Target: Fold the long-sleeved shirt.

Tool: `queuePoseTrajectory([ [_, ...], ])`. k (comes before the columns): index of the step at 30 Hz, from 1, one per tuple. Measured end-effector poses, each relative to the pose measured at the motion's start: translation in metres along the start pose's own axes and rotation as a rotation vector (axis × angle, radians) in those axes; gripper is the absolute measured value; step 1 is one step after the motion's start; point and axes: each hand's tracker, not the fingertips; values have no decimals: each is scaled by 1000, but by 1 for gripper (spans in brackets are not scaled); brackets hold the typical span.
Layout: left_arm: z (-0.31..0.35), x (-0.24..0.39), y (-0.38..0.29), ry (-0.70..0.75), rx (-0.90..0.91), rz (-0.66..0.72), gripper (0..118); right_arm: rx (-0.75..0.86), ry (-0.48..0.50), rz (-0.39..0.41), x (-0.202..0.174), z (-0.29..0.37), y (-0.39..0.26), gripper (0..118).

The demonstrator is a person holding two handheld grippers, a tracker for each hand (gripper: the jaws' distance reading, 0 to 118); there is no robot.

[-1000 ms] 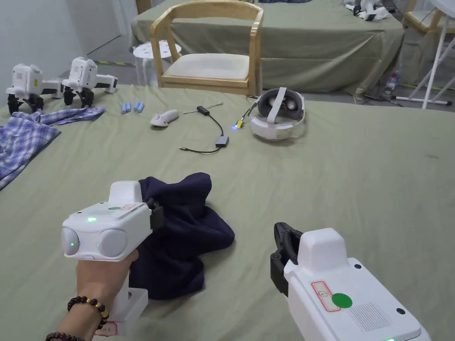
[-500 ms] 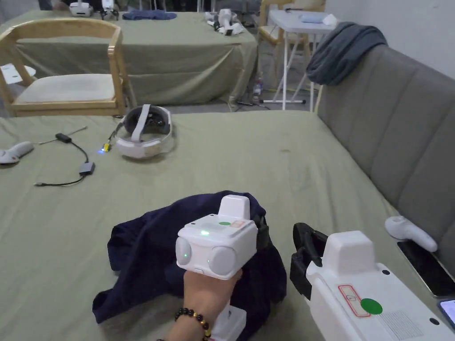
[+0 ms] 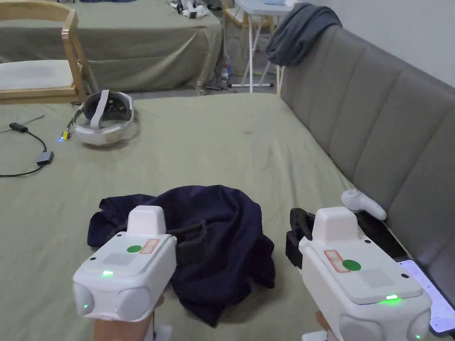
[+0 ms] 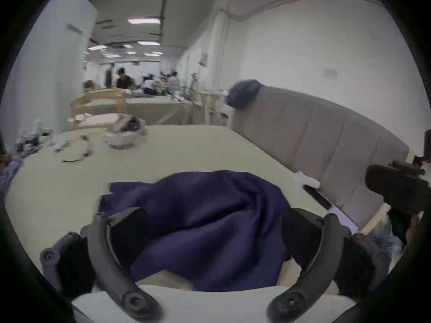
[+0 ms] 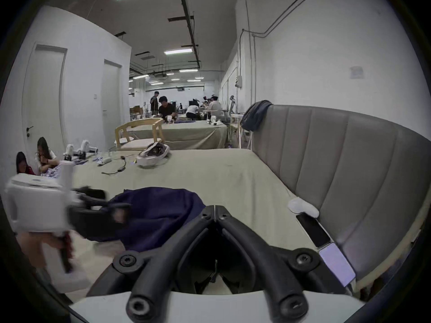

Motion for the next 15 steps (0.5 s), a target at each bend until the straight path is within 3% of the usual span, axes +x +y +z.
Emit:
queuePoseTrajectory([
  [2, 42, -21, -11, 73, 28, -25, 99, -2, 8, 14, -9, -3, -2, 0],
  [3, 60, -28, -16, 83, 30, -37, 85, -7, 22, 13, -12, -6, -3, 0],
  [5, 81, -43, -27, 97, 33, -14, 14, -20, 41, -1, -19, -9, -4, 0],
  [6, 86, -48, -30, 118, 26, 7, 4, -26, 49, -11, -21, -11, -4, 0],
  [9, 91, -64, -32, 85, -28, 67, 3, -46, 65, -23, -28, -16, -3, 0],
  [12, 86, -64, -31, 130, -30, 15, 5, -66, 62, -14, -31, -19, -3, 0],
  [13, 81, -66, -31, 130, -27, 22, 26, -74, 66, -12, -31, -19, -3, 0],
  [15, 64, -73, -27, 140, -64, 62, 103, -81, 67, -11, -31, -18, -3, 0],
])
